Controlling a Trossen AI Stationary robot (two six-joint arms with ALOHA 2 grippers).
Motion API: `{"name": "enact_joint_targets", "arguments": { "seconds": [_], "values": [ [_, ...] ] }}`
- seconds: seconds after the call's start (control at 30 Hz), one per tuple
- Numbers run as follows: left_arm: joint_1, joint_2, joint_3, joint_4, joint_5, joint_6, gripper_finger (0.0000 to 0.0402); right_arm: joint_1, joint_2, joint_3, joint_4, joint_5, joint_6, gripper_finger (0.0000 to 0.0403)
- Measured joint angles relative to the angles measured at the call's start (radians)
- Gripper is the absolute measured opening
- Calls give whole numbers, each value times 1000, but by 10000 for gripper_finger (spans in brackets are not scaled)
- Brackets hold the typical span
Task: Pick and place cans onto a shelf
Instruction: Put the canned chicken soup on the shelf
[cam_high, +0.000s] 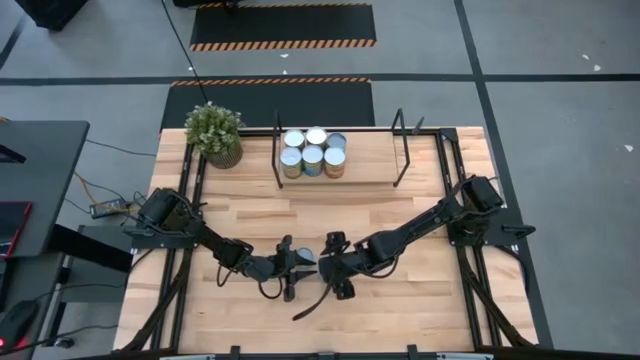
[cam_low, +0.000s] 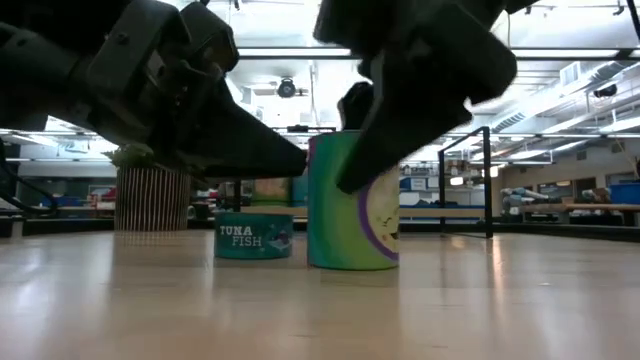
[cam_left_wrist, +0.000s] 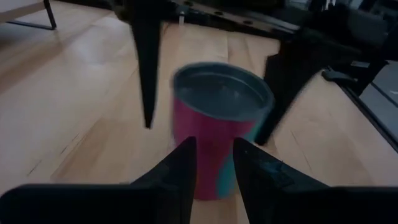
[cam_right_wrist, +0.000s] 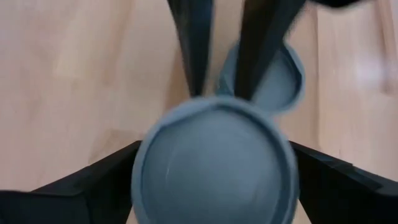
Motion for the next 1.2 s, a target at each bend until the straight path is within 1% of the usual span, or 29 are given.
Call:
{"name": "enact_joint_targets", "arguments": {
  "seconds": [0.1,0.23,0.3,0.43,0.5,0.57,0.63,0.73,0.87,0.93,1.0,1.07,1.2],
  "values": [
    [0,-8,-3,-29,3,8,112,-12,-1,-1,-14,-11,10,367],
    [-8,-35,-4,-42,15,38,111,-23,-12,0,-28,-13,20,335],
    [-8,-54,-2,-50,33,48,111,-28,-22,2,-73,-13,17,319],
    [-8,-118,-3,-174,49,52,111,-46,-75,1,-198,-11,31,300],
    [-8,-159,-5,-245,47,62,111,-56,-120,1,-255,24,33,298],
    [-8,-197,-26,-250,45,69,111,-67,-163,1,-317,82,32,301],
    [-7,-235,-60,-232,41,86,111,-87,-207,-8,-359,119,22,306],
    [-3,-281,-125,-156,40,91,111,-141,-285,-37,-365,123,-3,308],
    [3,-327,-228,-15,37,100,111,-245,-386,-119,-328,120,-54,307],
    [7,-348,-276,54,37,106,111,-304,-433,-165,-282,116,-86,307],
    [14,-364,-319,122,37,117,111,-367,-470,-209,-238,88,-117,307],
    [22,-377,-358,177,37,125,111,-434,-490,-250,-181,34,-149,307],
    [48,-411,-421,238,37,127,111,-561,-494,-285,-133,-26,-215,307]
  ]
}}
